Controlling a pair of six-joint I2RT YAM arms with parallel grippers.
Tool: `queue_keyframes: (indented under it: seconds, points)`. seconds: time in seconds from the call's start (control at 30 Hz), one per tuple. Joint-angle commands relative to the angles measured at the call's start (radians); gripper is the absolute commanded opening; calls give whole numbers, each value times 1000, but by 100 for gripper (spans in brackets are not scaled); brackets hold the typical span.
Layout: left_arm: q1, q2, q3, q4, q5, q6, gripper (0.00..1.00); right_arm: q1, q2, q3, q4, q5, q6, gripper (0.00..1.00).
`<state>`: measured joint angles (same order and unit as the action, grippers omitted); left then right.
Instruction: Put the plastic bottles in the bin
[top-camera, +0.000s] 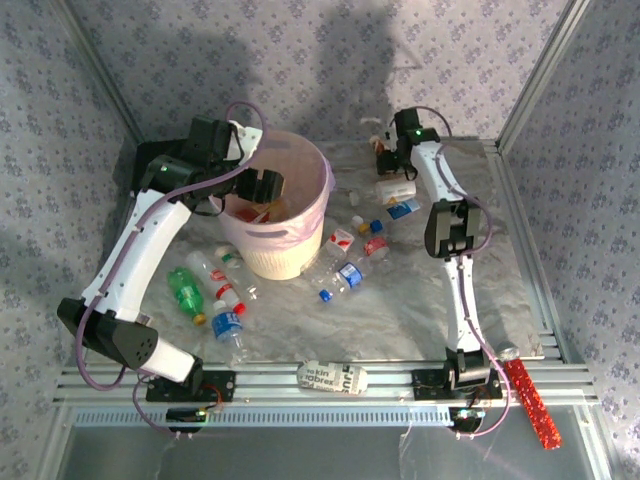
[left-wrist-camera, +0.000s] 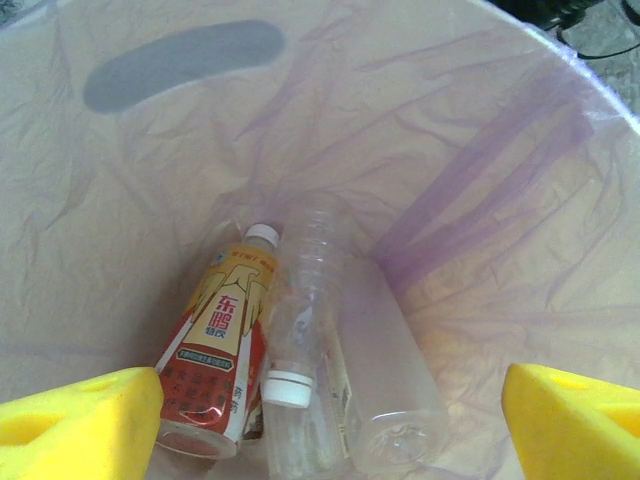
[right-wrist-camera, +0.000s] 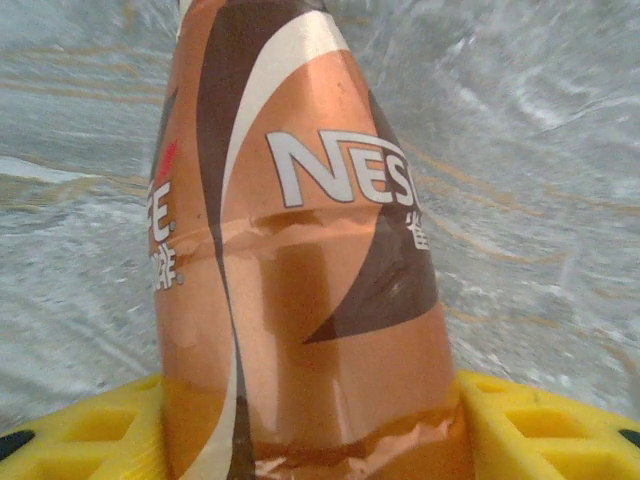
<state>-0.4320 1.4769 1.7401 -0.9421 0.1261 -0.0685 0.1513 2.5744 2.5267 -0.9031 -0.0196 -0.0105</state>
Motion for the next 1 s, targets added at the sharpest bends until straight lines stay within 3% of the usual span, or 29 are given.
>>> queue_keyframes:
  seconds: [0.0, 0.13, 0.43, 0.7, 0.97]
  points:
    - [4, -55, 35, 41, 33, -47, 89, -5, -174, -12, 6, -7, -28, 55]
    - [4, -88, 20, 103, 77, -109, 90, 3, -287, -71, 12, -7, -38, 55]
    - [19, -125, -21, 348, 277, -344, 100, 81, -662, -383, 116, -59, 10, 53]
    - [27, -142, -71, 462, 290, -450, 100, 254, -954, -602, 178, -72, 30, 52]
    - [32, -162, -141, 576, 310, -546, 100, 493, -1046, -667, 216, -81, 23, 51]
